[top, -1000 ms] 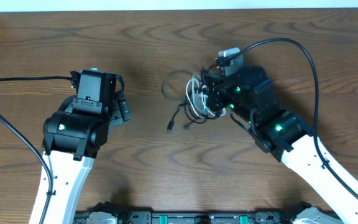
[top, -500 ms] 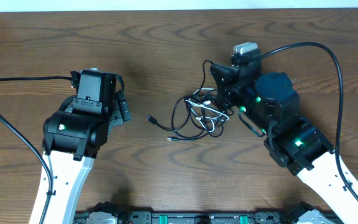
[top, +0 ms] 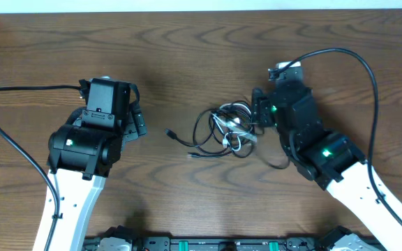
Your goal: Untangle cables
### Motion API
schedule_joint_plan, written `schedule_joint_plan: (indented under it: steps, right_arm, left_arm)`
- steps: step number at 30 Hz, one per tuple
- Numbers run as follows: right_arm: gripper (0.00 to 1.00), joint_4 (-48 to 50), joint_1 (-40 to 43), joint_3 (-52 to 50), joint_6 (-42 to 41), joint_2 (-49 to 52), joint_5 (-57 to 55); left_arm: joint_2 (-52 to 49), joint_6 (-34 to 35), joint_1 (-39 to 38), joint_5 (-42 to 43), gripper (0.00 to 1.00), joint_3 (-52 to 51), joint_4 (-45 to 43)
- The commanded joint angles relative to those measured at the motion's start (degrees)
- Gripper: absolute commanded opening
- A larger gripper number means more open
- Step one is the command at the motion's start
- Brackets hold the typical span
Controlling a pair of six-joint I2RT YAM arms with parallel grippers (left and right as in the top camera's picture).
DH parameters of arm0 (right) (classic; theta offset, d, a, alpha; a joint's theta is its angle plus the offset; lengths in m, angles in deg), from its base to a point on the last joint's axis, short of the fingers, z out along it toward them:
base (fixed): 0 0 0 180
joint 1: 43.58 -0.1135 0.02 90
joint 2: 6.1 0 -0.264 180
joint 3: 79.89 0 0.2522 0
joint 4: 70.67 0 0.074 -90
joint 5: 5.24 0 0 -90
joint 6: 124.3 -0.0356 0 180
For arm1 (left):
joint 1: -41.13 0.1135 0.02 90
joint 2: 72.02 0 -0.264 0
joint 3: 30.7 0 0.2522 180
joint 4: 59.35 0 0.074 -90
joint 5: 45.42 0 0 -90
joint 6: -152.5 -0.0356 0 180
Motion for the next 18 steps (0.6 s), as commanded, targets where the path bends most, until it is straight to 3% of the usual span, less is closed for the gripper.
schedule_joint_plan:
  steps: [1,6,18]
  right_arm:
    - [0.91,-0.2,0.0,0.7,-0.5,1.0,-0.8]
    - [0.99,1.0,0.0,0.7,-0.5,2.2,5.2]
    - [0.99,5.4,0.0,0.7,-0.5,12.9,13.5]
  left_arm:
    - [0.1,0.5,0.3,-0.3,0.98,0.0,0.2]
    - [0.1,0.5,0.3,-0.3,0.98,0.0,0.2]
    - [0.1,0.5,0.3,-0.3,0.98,0.0,0.2]
